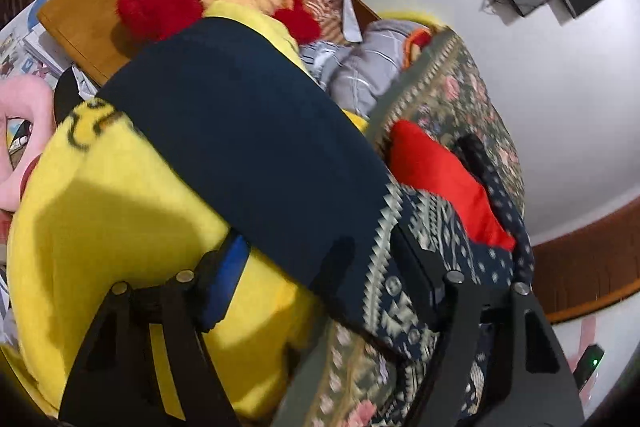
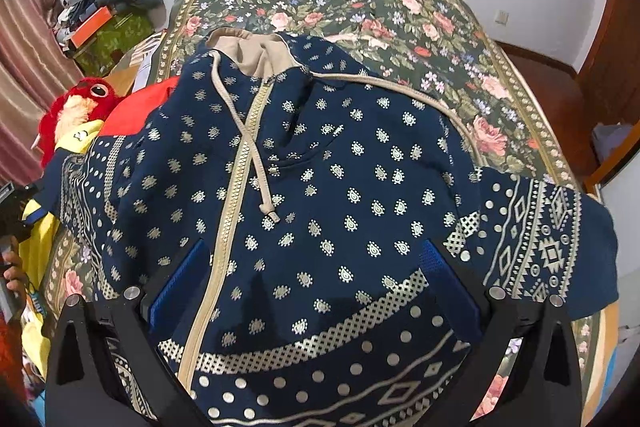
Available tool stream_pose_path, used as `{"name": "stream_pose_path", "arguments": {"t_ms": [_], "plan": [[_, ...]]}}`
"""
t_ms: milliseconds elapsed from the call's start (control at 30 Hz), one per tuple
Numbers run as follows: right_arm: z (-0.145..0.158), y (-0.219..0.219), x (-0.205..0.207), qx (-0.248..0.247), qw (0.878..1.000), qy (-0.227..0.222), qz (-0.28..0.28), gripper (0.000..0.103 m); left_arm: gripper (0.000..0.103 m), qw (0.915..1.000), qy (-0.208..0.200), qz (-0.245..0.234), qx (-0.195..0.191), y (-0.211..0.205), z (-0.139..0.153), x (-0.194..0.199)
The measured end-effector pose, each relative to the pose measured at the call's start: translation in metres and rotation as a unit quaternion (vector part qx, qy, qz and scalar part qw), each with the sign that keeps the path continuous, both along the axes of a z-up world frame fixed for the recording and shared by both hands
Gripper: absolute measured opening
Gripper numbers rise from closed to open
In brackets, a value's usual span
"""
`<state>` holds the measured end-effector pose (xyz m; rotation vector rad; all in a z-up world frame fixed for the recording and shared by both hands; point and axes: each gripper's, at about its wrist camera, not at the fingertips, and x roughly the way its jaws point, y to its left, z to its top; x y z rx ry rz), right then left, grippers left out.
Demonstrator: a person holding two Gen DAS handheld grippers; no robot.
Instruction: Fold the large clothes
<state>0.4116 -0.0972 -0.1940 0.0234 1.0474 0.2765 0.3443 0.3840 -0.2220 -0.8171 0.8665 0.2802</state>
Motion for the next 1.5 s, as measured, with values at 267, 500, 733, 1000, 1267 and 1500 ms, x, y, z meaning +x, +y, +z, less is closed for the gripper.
{"name": "stream_pose_path", "arguments": {"t_ms": [267,500,733,1000,1267,1500], "plan": [[-0.026,-0.008,0.011,-0.033,0.999,0.021,-0.010,0.103,0.035,0.9795,0.075,0.025,0.186,0.009,0.008,0.033],[-0.029,-0.020,0.011,-0.046,0.999,0.023,-0.014,0.103,0.007,0.9625,0.075,0.014,0.260,-0.009,0.036,0.043],[-0.021,-0.028,0.004,-0.058,0.998,0.015,-0.008,0.103,0.003,0.9623,-0.046,0.025,0.267,-0.034,0.129,0.035],[-0.027,-0.037,-0.001,-0.066,0.997,0.028,-0.005,0.103,0.002,0.9346,-0.150,0.013,0.322,-0.072,0.237,0.021],[-0.019,-0.034,-0.012,-0.066,0.997,0.025,0.013,0.103,0.002,0.9204,-0.178,-0.117,0.328,-0.175,0.243,0.043],[0.000,-0.043,-0.022,-0.047,0.999,0.014,0.012,0.103,0.002,0.9038,-0.151,-0.250,0.313,-0.280,0.188,0.071]]}}
